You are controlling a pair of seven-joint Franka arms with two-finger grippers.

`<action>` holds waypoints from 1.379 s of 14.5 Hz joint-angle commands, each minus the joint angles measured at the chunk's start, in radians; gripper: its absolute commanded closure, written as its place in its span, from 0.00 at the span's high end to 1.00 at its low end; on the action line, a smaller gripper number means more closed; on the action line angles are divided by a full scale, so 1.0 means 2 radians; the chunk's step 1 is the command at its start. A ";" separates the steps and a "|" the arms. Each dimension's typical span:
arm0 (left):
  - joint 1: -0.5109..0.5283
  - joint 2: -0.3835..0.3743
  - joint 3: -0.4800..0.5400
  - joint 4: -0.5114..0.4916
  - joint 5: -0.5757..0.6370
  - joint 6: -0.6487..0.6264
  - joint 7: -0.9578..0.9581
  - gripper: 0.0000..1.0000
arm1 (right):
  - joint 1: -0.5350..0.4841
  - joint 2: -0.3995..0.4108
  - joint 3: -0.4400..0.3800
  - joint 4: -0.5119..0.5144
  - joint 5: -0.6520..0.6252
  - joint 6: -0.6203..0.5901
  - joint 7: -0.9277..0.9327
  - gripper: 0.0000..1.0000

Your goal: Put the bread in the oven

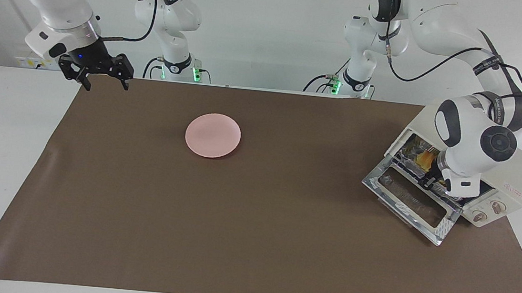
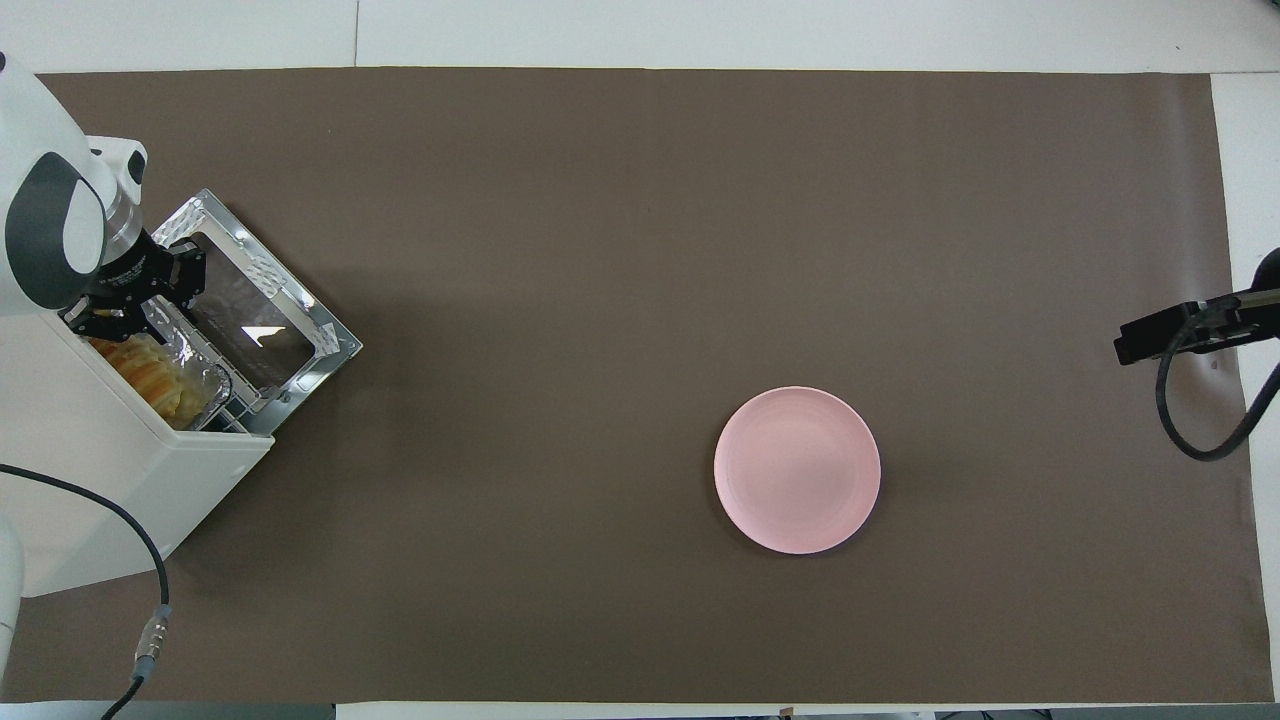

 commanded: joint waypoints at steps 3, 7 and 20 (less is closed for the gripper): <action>-0.010 -0.017 0.001 0.002 0.012 0.044 0.072 1.00 | -0.011 -0.010 0.008 -0.009 -0.006 -0.003 -0.009 1.00; -0.009 -0.059 -0.001 0.023 0.007 0.003 0.112 1.00 | -0.011 -0.010 0.008 -0.009 -0.006 -0.003 -0.009 1.00; 0.021 -0.192 -0.086 0.008 0.001 -0.120 0.294 1.00 | -0.011 -0.010 0.008 -0.009 -0.006 -0.003 -0.009 1.00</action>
